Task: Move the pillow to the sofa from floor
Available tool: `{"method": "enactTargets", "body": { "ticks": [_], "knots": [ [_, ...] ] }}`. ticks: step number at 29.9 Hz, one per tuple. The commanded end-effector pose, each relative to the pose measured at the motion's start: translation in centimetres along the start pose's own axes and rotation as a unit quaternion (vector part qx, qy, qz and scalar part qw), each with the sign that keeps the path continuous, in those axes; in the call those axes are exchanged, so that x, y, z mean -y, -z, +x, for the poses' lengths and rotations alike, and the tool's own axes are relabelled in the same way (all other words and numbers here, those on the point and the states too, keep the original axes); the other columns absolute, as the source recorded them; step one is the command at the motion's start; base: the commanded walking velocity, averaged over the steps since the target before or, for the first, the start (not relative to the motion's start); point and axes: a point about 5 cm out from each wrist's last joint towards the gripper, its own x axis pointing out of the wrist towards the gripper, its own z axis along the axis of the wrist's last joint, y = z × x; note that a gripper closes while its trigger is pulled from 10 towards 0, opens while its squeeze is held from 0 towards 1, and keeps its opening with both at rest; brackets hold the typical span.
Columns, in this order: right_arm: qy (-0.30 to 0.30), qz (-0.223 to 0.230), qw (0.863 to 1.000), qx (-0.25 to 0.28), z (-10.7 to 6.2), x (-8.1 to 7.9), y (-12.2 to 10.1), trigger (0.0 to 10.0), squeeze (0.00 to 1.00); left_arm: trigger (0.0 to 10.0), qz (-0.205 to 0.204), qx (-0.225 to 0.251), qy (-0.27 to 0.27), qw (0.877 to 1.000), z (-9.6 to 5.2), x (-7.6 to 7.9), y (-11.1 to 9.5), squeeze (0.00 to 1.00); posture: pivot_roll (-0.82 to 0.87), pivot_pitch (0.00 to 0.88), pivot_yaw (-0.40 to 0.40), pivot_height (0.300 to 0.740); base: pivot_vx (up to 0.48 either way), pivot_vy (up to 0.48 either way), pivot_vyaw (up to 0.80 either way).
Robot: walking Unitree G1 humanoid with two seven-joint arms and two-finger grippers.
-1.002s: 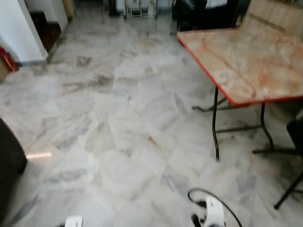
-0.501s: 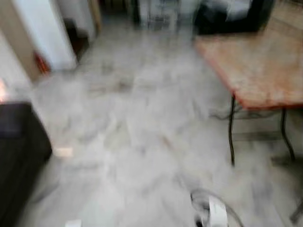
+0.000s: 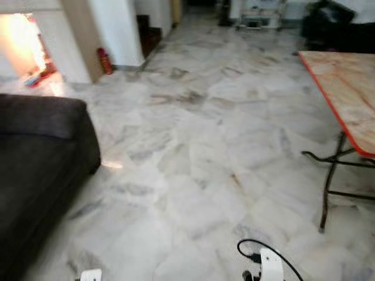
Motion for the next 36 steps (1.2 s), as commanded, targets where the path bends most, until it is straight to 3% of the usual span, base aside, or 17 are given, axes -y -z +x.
{"method": "enactTargets", "body": {
  "ticks": [1, 36],
  "knots": [
    [-0.001, -0.002, 1.0, -0.002, -0.02, -0.01, 0.13, 10.0, 0.0, 10.0, -0.004, -0.007, -0.001, 1.0, -0.02, 0.12, 0.29, 0.0, -0.01, 0.0, -0.018, 0.74, 0.0, 0.0, 0.8],
    [-0.001, -0.006, 1.0, -0.001, 0.01, 0.05, -0.08, 10.0, 0.0, 10.0, -0.005, -0.008, 0.0, 1.0, 0.03, 0.28, 0.15, 0.0, 0.0, 0.0, -0.027, 0.74, 0.0, 0.0, 0.8]
  ]
}}
